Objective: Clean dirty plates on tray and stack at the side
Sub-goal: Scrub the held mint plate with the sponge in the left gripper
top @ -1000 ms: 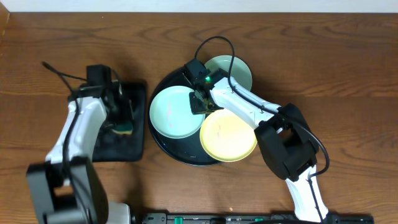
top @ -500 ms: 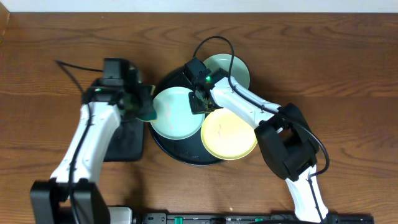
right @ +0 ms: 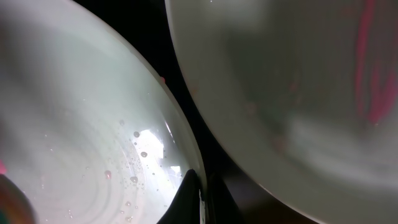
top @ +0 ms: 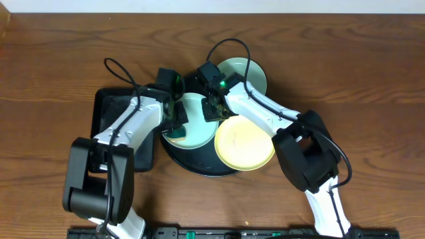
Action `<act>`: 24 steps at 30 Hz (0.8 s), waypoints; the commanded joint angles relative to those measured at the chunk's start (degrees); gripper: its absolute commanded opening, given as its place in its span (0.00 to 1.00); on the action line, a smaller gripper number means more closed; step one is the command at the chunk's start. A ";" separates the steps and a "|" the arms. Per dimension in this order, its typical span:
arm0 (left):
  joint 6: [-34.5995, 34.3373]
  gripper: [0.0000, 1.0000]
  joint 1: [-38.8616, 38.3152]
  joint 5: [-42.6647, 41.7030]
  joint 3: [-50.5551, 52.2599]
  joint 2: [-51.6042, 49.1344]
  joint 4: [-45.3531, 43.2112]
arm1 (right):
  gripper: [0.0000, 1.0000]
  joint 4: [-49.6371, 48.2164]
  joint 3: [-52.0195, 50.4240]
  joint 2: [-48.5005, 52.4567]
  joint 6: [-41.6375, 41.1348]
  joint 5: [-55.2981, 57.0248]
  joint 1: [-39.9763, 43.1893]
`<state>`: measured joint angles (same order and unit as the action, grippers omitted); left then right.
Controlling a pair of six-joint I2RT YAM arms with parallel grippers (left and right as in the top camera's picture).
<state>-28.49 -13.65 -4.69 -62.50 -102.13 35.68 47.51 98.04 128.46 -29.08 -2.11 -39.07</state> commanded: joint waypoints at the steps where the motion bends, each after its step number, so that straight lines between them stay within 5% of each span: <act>1: 2.64 0.08 -1.42 -4.66 -0.35 -1.77 -0.22 | 0.01 -0.33 -0.39 2.40 0.85 -2.47 -0.57; 5: 14.01 0.07 -2.36 -18.91 -0.35 -1.77 -3.30 | 0.01 -0.35 -0.39 2.40 0.85 -2.47 -0.57; 8: 14.97 0.08 -2.38 -20.52 -0.35 -1.77 -4.59 | 0.01 -0.35 -0.39 2.40 0.85 -2.47 -0.57; 11: 11.65 0.07 -2.16 -14.23 -0.35 -1.77 -5.27 | 0.01 -0.33 -0.39 2.40 0.85 -2.47 -0.57; 17: -3.80 0.07 -2.14 14.69 -0.35 -1.77 -1.99 | 0.01 -0.35 -0.39 2.40 0.85 -2.47 -0.57; 24: -1.16 0.07 -2.36 15.58 -0.35 -1.77 -0.13 | 0.01 -0.24 -0.39 2.40 0.46 -2.69 -0.57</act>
<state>-30.06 -16.71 3.79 -62.78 -102.91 34.28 46.92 98.04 128.53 -29.08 -3.79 -39.09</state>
